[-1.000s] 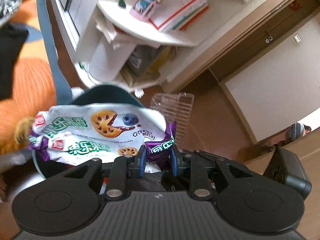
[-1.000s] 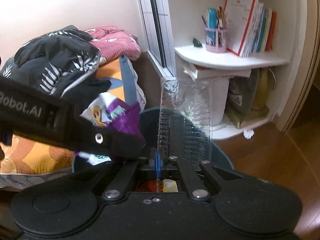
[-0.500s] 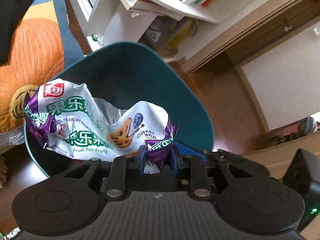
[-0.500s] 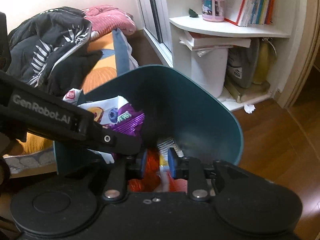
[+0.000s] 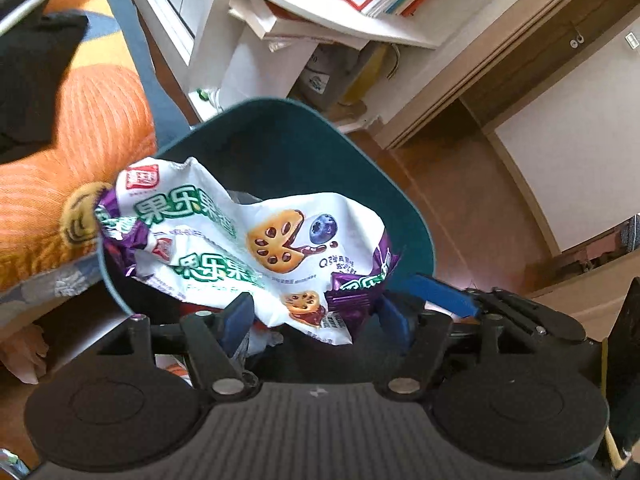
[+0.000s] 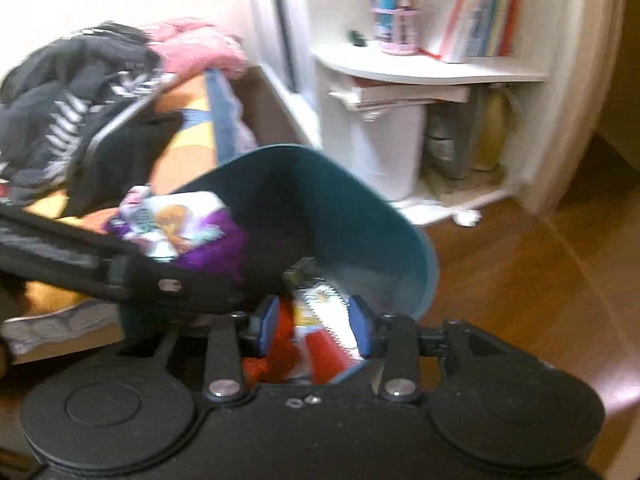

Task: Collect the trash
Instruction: 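Open both tools to drop the snack bag and tray into the bin, then move both tools back under the bed toward the remaining trash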

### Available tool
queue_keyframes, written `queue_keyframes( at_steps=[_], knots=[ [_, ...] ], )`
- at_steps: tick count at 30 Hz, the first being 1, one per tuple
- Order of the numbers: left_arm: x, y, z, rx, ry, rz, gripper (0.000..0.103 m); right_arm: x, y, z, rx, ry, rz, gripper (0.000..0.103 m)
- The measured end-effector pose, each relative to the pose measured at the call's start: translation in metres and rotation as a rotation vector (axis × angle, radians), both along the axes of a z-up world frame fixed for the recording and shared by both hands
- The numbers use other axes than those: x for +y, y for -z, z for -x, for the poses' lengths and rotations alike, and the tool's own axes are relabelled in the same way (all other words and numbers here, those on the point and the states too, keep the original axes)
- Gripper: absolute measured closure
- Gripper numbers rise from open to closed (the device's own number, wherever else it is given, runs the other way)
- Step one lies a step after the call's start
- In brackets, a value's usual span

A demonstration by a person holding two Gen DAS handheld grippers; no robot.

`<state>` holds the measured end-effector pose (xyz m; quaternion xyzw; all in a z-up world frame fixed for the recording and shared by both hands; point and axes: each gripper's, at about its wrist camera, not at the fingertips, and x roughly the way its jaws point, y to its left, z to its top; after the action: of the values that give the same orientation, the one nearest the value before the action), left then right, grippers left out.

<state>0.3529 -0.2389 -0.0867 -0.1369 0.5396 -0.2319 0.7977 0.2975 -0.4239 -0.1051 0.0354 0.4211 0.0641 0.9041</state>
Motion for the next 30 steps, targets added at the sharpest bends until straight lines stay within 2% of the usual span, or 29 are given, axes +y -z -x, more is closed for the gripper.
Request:
queue_keyframes(
  at_steps=[3, 9, 19, 30],
  knots=[
    [0.004, -0.012, 0.005, -0.024, -0.006, -0.001, 0.033, -0.004, -0.010, 0.005, -0.010, 0.038, 0.000, 0.059],
    [0.015, -0.035, 0.020, -0.079, -0.023, -0.011, 0.024, -0.012, -0.028, 0.015, -0.023, 0.102, -0.009, 0.056],
    [-0.008, -0.027, 0.013, -0.051, -0.025, -0.053, 0.021, -0.024, -0.044, 0.026, -0.058, 0.138, -0.040, 0.055],
    [-0.049, -0.015, 0.002, -0.031, 0.041, -0.042, 0.021, -0.061, -0.029, 0.024, -0.068, 0.206, -0.084, 0.054]
  ],
)
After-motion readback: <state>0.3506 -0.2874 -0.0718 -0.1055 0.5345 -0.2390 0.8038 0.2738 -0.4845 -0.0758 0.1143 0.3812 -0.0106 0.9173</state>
